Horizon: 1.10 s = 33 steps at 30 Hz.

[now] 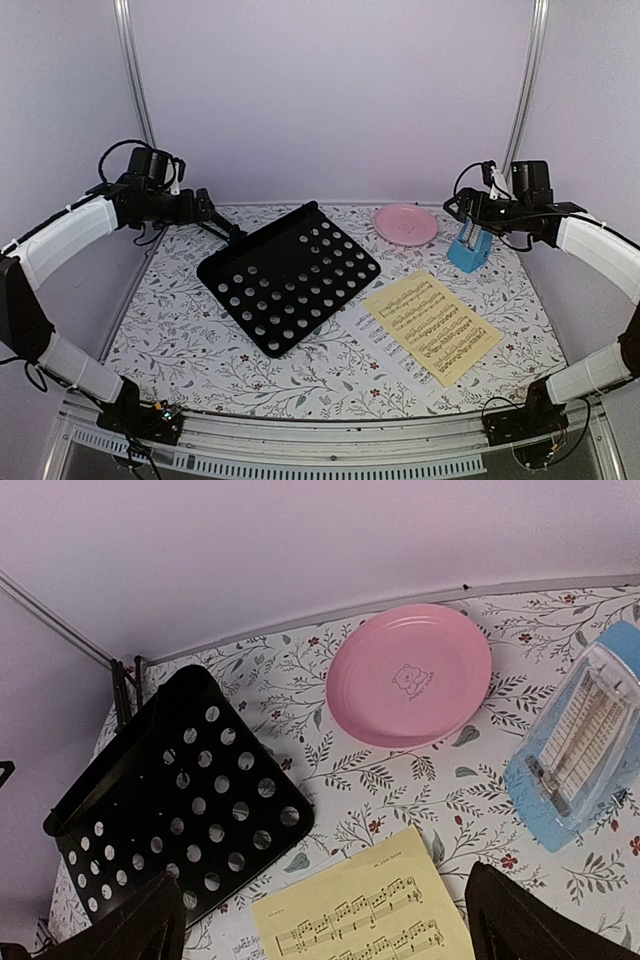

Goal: Set up the instrument practice props

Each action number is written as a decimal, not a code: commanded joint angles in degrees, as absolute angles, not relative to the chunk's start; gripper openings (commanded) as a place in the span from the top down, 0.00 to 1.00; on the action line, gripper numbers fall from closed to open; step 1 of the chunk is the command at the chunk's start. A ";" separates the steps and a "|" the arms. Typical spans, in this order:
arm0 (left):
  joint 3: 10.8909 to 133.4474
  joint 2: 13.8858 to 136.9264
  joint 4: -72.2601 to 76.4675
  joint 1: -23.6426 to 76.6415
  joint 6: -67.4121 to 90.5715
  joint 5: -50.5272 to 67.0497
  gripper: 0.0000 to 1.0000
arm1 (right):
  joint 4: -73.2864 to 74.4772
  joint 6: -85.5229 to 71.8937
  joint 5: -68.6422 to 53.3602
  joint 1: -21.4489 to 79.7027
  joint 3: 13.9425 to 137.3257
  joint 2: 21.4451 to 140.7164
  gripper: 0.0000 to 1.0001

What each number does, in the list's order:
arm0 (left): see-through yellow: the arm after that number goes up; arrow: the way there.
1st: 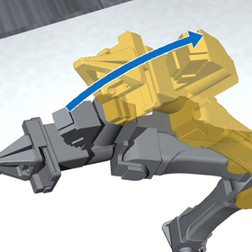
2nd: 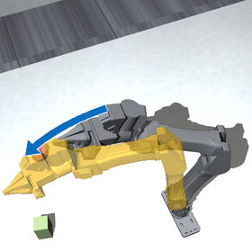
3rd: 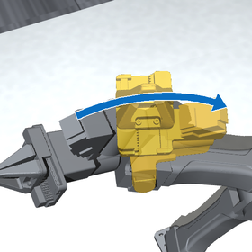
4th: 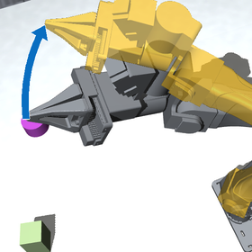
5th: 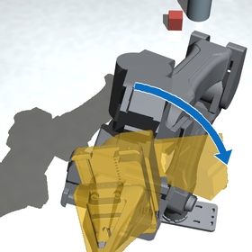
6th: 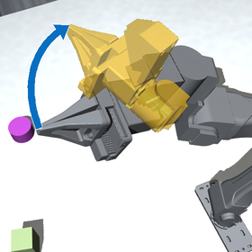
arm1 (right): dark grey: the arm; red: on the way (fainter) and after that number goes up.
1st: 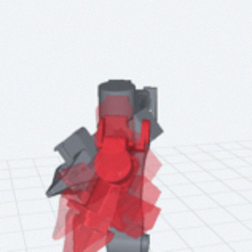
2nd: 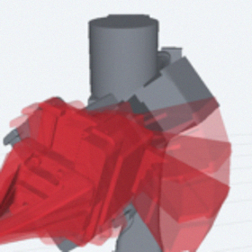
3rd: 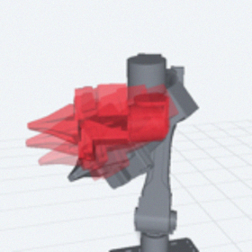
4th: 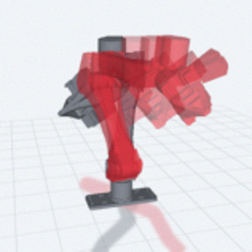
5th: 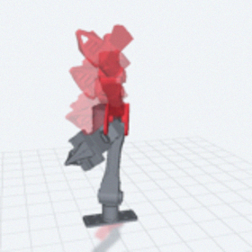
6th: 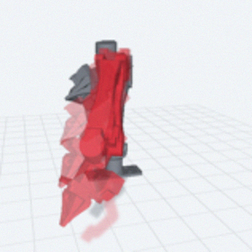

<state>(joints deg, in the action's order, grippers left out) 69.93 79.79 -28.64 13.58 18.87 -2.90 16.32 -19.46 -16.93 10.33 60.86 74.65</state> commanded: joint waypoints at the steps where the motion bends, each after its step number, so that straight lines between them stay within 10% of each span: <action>1: 73.71 82.40 -28.83 12.61 22.89 -1.70 0.01 | 17.46 -22.16 -12.56 13.10 64.03 77.27 0.01; 26: 103.57 109.26 -44.27 22.56 -4.64 5.87 0.04 | 5.01 -30.39 -22.47 7.11 53.07 64.80 0.01; 33: 108.32 117.96 -48.56 27.05 -5.87 0.37 0.24 | 8.97 -29.21 -23.74 7.04 54.48 66.65 0.01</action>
<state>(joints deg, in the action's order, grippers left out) 105.69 114.37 -44.56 25.69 -4.34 3.84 8.14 -28.95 -22.50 7.22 53.84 65.65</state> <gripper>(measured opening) 0.783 0.989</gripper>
